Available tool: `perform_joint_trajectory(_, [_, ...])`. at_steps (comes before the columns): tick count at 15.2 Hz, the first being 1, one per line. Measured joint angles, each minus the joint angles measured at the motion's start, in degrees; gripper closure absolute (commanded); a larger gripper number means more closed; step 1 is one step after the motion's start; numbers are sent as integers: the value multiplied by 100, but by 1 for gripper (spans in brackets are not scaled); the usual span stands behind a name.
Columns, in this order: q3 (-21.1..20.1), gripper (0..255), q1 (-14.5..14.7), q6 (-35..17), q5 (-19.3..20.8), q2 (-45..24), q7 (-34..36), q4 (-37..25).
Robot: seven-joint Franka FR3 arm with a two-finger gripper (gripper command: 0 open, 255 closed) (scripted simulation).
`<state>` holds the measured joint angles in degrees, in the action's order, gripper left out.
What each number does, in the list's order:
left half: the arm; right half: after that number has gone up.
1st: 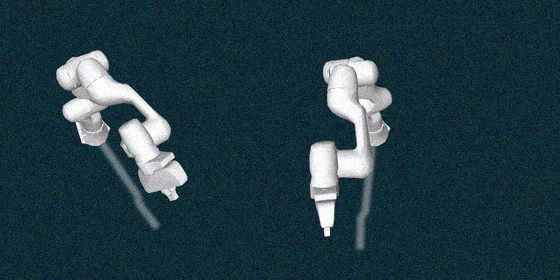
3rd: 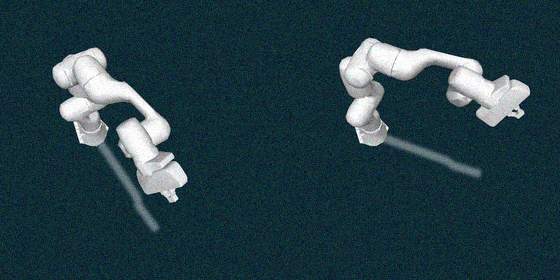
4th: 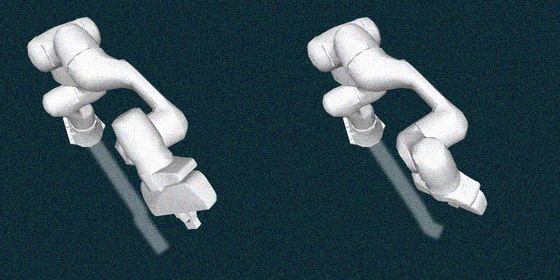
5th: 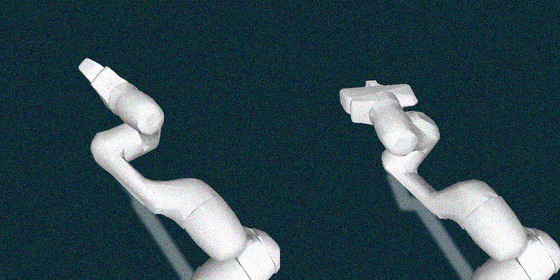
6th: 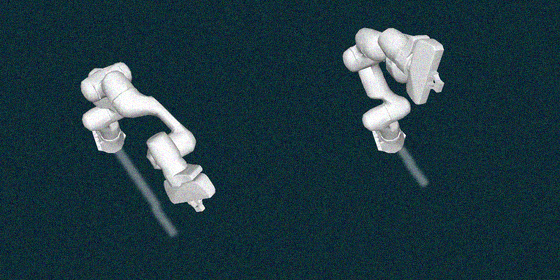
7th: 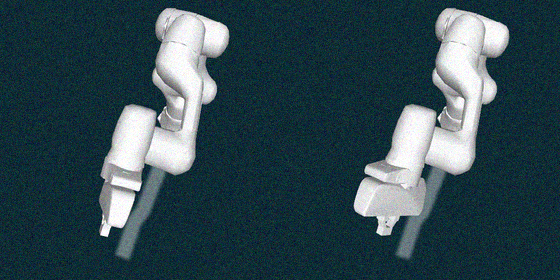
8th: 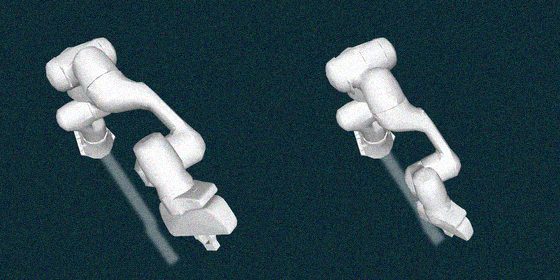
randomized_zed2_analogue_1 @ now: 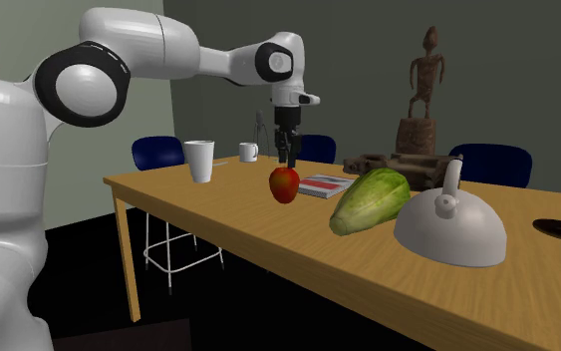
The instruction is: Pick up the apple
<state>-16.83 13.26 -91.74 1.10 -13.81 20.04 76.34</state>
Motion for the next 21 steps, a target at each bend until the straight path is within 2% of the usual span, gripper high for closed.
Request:
perform_joint_trajectory(10, [-2,255,6,29,3,-9,7,-39])
perform_joint_trajectory(15, [-10,255,47,428,44,-143,35,-570])
perform_joint_trajectory(21, [-24,255,162,1090,153,-491,95,-1574])
